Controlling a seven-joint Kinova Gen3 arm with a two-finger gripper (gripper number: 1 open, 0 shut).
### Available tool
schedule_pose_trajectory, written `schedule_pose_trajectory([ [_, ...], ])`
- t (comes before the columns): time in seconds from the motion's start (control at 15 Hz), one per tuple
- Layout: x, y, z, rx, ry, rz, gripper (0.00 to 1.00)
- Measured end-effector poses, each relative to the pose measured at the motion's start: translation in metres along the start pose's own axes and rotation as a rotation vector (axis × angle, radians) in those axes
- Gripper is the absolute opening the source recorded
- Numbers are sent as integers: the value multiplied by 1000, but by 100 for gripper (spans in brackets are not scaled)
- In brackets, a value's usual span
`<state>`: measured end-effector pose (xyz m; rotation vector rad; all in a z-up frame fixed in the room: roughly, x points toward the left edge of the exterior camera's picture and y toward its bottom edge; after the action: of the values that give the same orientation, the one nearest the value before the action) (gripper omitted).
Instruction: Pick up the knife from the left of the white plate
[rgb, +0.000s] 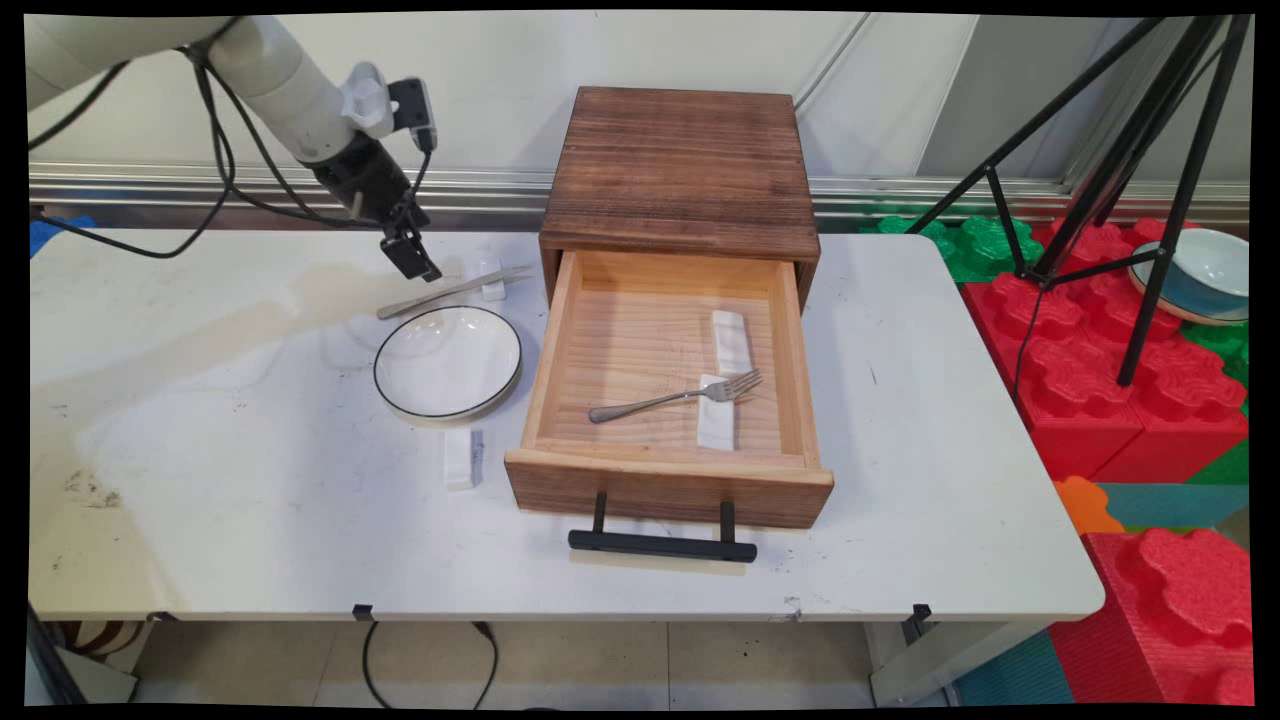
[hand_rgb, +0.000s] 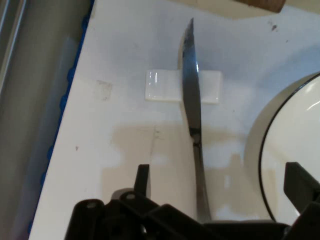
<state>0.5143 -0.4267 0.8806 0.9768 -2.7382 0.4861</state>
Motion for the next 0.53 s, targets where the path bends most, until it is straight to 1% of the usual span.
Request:
schedule_pose_trajectory([
  [0.13, 1, -5, 11, -8, -13, 2, 100],
  [0.53, 3, -21, 47, -55, -52, 17, 100],
])
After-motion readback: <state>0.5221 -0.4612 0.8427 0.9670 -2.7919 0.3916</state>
